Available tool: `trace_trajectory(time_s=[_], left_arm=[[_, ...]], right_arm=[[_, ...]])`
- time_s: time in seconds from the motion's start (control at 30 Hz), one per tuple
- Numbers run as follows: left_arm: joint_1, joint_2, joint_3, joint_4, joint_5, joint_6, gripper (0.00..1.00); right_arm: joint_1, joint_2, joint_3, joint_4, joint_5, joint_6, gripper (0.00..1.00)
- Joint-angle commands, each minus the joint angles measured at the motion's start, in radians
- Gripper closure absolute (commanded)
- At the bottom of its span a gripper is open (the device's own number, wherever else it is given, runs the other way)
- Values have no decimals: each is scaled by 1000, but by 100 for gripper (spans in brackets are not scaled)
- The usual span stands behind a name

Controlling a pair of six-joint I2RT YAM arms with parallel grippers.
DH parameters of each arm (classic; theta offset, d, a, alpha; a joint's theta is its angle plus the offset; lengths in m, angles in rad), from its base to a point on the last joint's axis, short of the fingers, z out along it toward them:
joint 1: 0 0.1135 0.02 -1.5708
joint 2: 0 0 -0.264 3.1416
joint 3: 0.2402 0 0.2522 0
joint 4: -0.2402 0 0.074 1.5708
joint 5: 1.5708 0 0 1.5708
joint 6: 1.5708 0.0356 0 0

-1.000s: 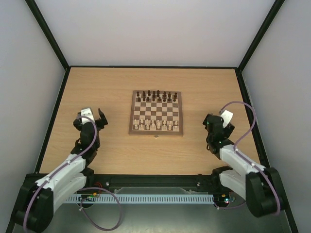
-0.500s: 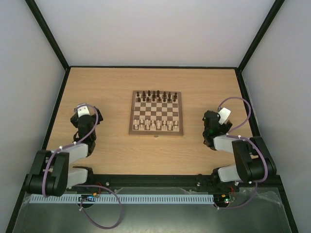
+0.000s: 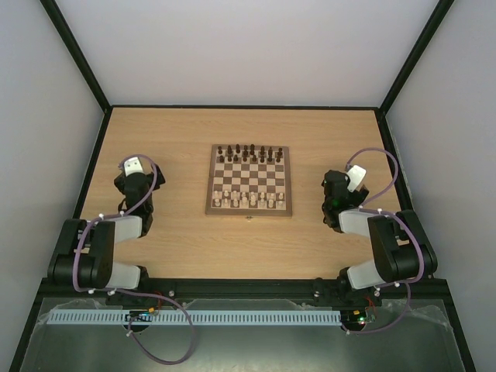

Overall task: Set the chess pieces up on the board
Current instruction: Reset both arms

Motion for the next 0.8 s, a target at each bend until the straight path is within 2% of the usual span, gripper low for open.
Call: trace_trajectory(time_s=[0.0, 0.27, 0.33, 0.43, 0.57, 0.63, 0.77], left_arm=[[17, 14, 26, 26, 6, -13, 0], [18, 34, 23, 85, -83, 7, 0], [19, 54, -7, 176, -107, 8, 0], [18, 85, 30, 133, -105, 9, 0], [20, 71, 9, 150, -114, 0, 0], [18, 67, -2, 171, -97, 10, 0], [18, 69, -12, 198, -16, 54, 1]], right_arm=[[-2, 4, 7, 46, 13, -10, 1], [-3, -1, -1, 55, 1, -14, 1], [-3, 4, 5, 49, 6, -13, 1], [-3, 8, 5, 59, 39, -24, 1], [-5, -14, -68, 237, 52, -116, 1], [-22, -3, -98, 322, 1, -145, 1], [-32, 16, -92, 339, -36, -158, 1]])
